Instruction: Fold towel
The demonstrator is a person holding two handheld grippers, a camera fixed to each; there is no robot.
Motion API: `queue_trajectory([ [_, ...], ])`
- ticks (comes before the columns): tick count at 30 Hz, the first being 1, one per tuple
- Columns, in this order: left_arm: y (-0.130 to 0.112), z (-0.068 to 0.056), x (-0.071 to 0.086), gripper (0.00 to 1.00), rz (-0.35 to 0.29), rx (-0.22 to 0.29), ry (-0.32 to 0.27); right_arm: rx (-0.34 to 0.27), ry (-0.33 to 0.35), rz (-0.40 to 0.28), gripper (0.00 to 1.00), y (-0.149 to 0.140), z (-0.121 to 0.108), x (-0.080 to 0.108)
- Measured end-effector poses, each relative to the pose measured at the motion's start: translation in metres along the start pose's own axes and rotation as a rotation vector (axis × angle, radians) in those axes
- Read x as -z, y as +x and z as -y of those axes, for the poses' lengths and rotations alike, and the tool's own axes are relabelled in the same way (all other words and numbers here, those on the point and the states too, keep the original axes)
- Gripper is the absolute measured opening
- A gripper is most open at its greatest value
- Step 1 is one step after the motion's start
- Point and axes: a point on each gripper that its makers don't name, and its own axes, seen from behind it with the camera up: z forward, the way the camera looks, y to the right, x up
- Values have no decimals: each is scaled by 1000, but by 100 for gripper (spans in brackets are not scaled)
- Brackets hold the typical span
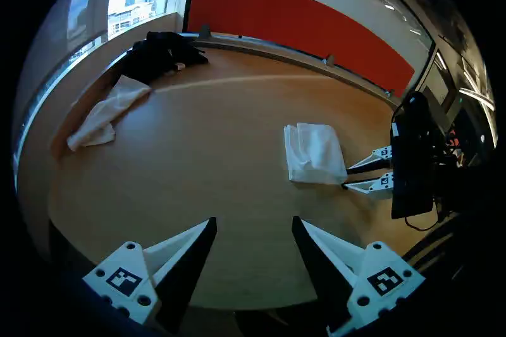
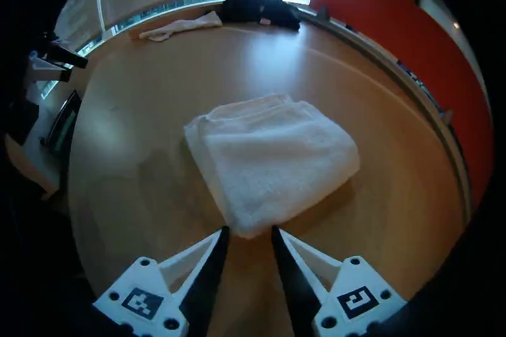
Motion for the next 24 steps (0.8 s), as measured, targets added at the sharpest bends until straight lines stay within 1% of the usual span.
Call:
queue_trajectory([
  [4,0,0,0,88,1,-1,-3,-11,-1,5,33,-2,0,-1],
  [10,1,0,-1,88,2,-10,-5,-24,-10,8,17,-3,-1,-2],
  [16,0,0,-3,88,6,-12,-8,-32,-15,2,3,-1,-2,-1],
  [24,1,-3,-5,88,8,-18,-16,-28,-22,-15,2,5,-6,7],
])
